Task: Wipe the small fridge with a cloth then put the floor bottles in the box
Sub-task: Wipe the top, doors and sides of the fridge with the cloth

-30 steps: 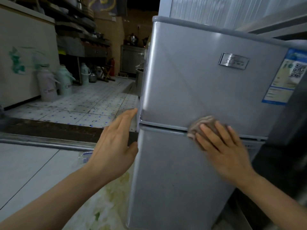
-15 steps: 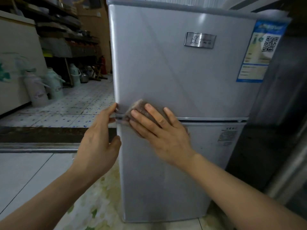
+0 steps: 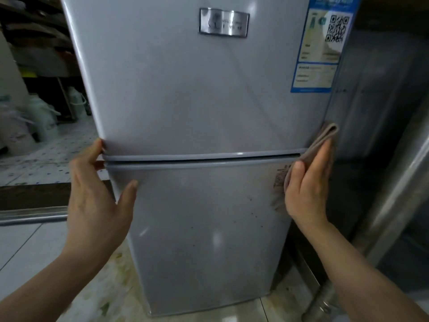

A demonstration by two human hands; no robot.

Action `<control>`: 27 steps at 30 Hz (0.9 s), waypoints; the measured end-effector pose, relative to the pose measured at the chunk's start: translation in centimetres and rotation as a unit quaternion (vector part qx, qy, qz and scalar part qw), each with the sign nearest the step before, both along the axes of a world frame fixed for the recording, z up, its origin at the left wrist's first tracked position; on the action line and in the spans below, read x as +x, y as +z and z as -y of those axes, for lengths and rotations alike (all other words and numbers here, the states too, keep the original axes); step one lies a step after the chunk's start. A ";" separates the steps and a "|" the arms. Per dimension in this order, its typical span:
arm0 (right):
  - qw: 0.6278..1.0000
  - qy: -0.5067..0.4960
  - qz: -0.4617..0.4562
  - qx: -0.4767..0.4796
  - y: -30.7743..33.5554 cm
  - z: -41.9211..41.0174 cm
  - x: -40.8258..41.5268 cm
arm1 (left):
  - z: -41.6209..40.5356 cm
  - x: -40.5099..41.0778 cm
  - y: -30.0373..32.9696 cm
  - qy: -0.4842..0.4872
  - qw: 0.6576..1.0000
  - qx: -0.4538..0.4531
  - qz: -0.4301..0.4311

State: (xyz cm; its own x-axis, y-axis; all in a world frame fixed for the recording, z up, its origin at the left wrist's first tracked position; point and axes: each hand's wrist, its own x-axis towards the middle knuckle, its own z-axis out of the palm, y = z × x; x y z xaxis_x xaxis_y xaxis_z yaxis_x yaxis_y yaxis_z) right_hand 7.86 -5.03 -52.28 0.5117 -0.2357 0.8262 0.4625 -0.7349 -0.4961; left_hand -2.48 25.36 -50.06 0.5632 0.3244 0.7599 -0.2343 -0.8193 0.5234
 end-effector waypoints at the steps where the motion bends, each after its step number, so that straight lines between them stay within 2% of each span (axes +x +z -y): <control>1: 0.999 0.015 0.000 0.050 0.0 -0.5 0.2 | -0.1 0.2 -0.2 -0.003 1.000 -0.001 0.006; 2: 0.998 0.015 0.011 0.066 -0.2 -0.9 0.3 | -0.2 0.4 -0.4 -0.010 1.000 -0.002 0.012; 5: 0.999 -0.008 0.025 0.022 -3.6 -1.7 -0.2 | -0.6 0.9 -0.9 -0.025 0.999 -0.007 0.020; 9: 0.999 -0.009 -0.036 -0.020 -10.4 -2.7 -2.4 | -0.6 0.8 -0.9 -0.034 0.998 -0.010 0.042; 11: 0.999 0.003 -0.044 -0.028 -11.7 -2.7 -2.9 | -0.8 0.6 -1.2 -0.038 0.998 -0.003 0.039; 14: 0.999 0.009 0.009 -0.036 -8.9 -2.2 -1.7 | -1.2 -0.2 -3.1 -0.020 1.000 -0.021 -0.004; 17: 0.990 -0.046 0.110 -0.078 -4.3 -1.9 0.1 | -1.3 -1.0 -5.4 0.004 0.999 0.004 -0.051; 19: 0.983 -0.078 0.141 -0.084 -3.4 -2.4 0.5 | -0.8 -1.0 -6.2 0.001 0.997 -0.007 -0.075; 22: 0.970 -0.059 0.142 -0.190 -6.7 -4.5 -0.3 | -0.2 -0.7 -6.6 -0.006 0.995 -0.064 -0.078; 27: 0.906 -0.008 0.119 -0.407 -14.5 -6.3 -2.4 | -0.1 -0.5 -6.7 -0.013 0.995 -0.075 -0.070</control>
